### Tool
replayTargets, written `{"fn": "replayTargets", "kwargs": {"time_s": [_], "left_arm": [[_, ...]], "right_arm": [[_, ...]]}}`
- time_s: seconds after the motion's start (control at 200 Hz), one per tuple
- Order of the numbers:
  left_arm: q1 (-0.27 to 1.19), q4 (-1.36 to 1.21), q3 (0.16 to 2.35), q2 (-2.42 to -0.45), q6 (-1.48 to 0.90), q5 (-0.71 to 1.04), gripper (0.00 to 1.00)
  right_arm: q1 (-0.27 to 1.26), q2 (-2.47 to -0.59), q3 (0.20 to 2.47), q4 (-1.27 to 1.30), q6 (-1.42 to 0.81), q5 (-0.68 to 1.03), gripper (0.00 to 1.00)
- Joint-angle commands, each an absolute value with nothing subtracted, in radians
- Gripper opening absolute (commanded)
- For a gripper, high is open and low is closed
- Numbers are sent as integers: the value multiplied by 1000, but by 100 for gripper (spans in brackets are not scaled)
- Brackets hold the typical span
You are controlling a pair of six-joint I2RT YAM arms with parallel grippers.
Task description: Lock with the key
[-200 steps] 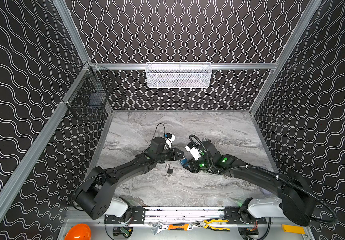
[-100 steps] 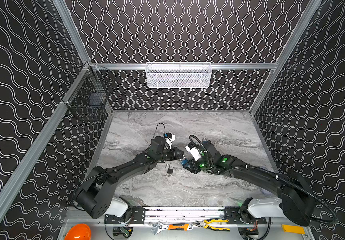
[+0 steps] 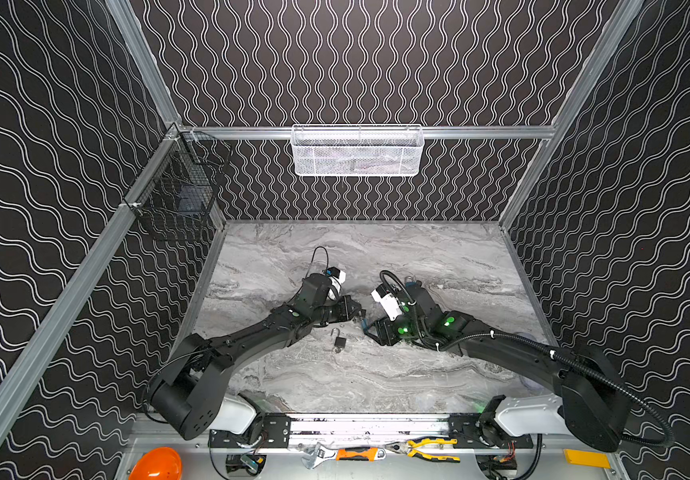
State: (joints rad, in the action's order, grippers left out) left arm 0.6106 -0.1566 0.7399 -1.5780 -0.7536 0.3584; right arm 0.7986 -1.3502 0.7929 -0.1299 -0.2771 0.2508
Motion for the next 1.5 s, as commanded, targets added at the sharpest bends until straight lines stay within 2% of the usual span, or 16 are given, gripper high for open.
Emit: {"fn": "replayTargets", "kwargs": {"time_s": [0.0, 0.29, 0.435, 0.551, 0.661, 0.771, 1.181, 1.491], "left_arm": [[610, -205, 741, -1572, -757, 358, 0], [617, -141, 797, -1559, -812, 306, 0], [618, -103, 828, -1552, -919, 262, 0], [631, -104, 843, -1554, -991, 245, 0], [648, -81, 858, -1541, -1023, 212, 0], [668, -74, 860, -1518, -1052, 177, 0], [697, -81, 811, -1416, -1153, 106, 0], [699, -107, 791, -1391, -1178, 102, 0]], "right_arm": [[799, -1346, 784, -95, -285, 246, 63], [797, -1283, 733, -63, -366, 275, 66], [792, -1253, 692, -1, -387, 287, 66], [785, -1232, 659, 62, -387, 267, 64], [769, -1208, 609, 151, -400, 258, 58], [748, -1186, 548, 269, -416, 283, 58], [673, -1221, 453, 558, -474, 372, 57], [663, -1244, 426, 663, -506, 432, 56]]}}
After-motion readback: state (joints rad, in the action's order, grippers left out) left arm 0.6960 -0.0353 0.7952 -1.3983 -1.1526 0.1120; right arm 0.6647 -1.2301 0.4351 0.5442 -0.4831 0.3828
